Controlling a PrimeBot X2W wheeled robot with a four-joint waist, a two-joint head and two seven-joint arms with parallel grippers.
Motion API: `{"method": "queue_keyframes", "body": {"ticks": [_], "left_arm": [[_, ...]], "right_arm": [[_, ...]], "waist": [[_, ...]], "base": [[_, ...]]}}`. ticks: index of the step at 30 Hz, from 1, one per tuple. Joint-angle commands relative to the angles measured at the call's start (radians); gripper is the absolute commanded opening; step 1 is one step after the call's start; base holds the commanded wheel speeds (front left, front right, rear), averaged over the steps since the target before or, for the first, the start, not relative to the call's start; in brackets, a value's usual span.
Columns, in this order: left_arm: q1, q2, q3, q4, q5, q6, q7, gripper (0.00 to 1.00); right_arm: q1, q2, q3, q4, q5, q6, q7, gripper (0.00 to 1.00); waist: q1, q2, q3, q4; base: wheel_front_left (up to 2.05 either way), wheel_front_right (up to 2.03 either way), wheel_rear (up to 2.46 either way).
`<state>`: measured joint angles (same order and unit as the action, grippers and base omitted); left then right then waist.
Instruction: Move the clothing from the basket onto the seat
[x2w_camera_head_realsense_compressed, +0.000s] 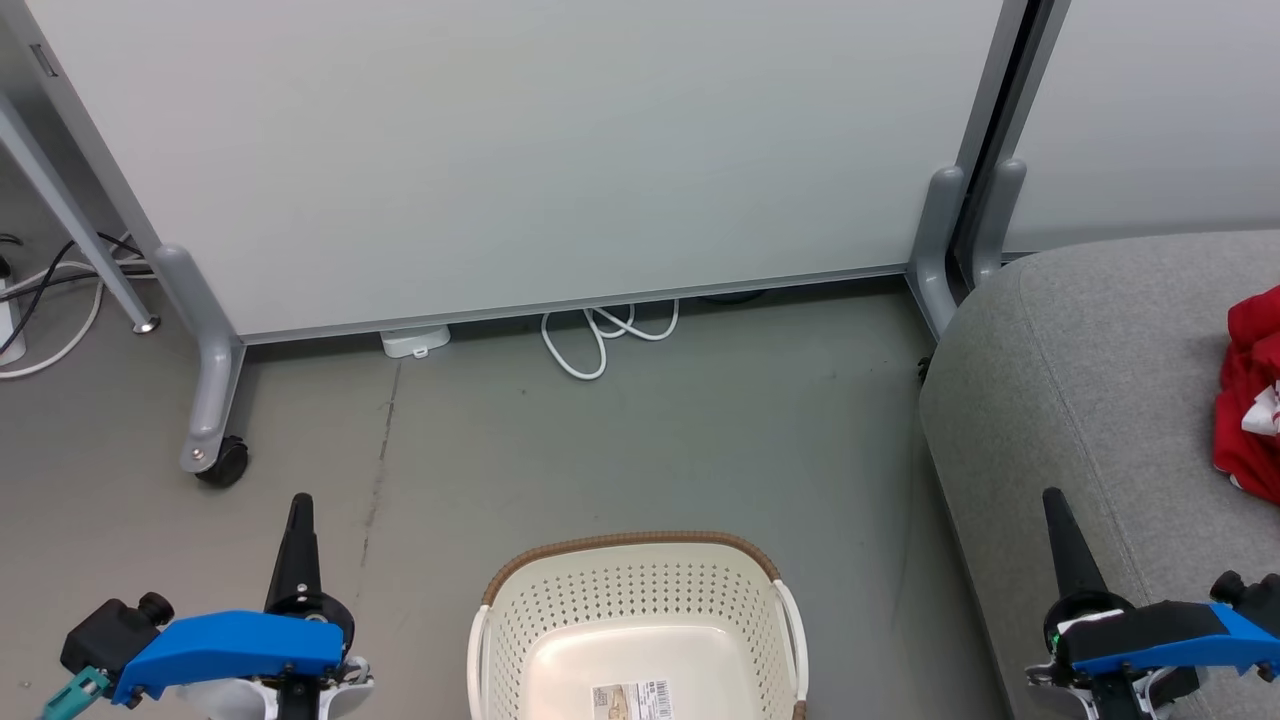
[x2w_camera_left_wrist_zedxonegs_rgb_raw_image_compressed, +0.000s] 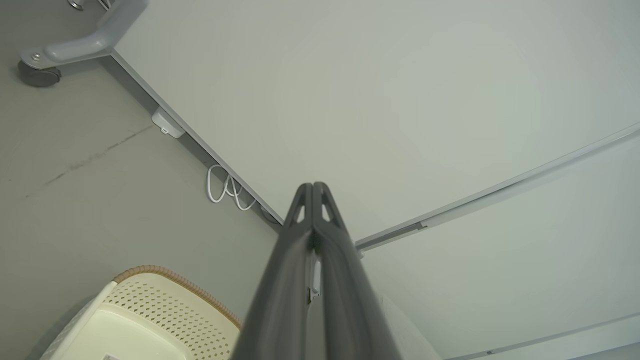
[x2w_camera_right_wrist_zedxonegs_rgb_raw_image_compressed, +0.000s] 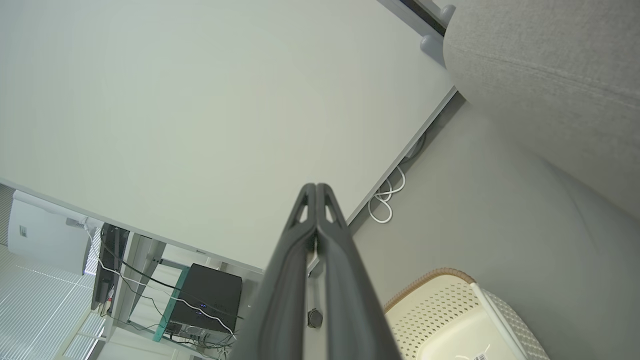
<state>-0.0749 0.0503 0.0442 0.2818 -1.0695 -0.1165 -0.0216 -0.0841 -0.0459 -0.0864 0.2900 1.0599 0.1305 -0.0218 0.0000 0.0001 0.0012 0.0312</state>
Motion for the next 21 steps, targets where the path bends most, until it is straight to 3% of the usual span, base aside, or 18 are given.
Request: {"method": "queue_keyframes", "body": {"ticks": [1, 21], "left_arm": [[-0.025, 0.000, 0.006, -0.015, -0.031, -0.008, 0.008, 0.00], [-0.031, 0.000, 0.031, -0.024, -0.218, -0.011, 0.056, 0.00]], "right_arm": [[-0.024, -0.005, -0.003, -0.015, 0.035, 0.000, 0.008, 0.00], [-0.027, -0.006, -0.013, -0.027, 0.225, 0.000, 0.057, 0.00]], "waist": [[0.0000, -0.0001, 0.000, -0.001], [0.0000, -0.0001, 0.001, -0.010]], "base": [[0.00, 0.00, 0.00], [0.00, 0.00, 0.00]]}}
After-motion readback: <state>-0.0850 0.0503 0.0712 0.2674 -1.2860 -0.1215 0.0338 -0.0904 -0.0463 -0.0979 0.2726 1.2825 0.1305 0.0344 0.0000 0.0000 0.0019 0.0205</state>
